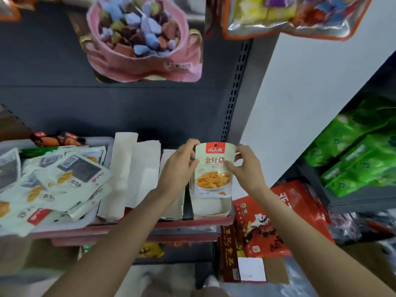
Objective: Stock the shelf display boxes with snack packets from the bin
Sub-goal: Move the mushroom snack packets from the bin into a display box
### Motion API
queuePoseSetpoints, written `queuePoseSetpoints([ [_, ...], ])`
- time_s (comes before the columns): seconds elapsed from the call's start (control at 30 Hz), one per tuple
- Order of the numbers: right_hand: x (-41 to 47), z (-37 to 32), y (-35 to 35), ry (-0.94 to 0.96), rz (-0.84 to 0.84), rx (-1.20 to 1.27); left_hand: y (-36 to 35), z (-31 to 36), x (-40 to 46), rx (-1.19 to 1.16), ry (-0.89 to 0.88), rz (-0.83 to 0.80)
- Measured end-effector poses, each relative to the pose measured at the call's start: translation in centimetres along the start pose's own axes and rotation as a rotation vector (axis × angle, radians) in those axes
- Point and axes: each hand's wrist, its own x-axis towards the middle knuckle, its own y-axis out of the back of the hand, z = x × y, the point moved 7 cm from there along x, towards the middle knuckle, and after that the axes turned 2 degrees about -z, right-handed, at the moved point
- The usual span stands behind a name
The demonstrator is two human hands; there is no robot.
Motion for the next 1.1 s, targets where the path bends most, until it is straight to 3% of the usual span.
queuePoseSetpoints([
  [0.47, 0.4, 0.4, -1.8, 0.1, -0.248, -0.084, -0.8, -0.2, -1.8, 0.231, 0.051, 0.083],
  [0.6, 1.4, 0.1, -1.8, 0.164, -0.255, -0.363, -0.6, 0.4, -0.6, 0.35, -0.003, 0.103],
  [0.83, 2.2, 0.1, -2.3, 0.218, -0.328, -0.431, -1.4, -0.1, 0.4, 0.456, -0.011, 0.008],
  [0.97, 2.3, 0.7, -3.0, 0.185, -0.372, -0.312, -1.5, 0.0, 1.3, 0.35, -0.028, -0.025],
  [1.1, 2.6, 1.3, -2.6, 0.135, -0.375, -0.277, -2.6, 0.3, 1.8, 0.322, -0.066, -0.189],
])
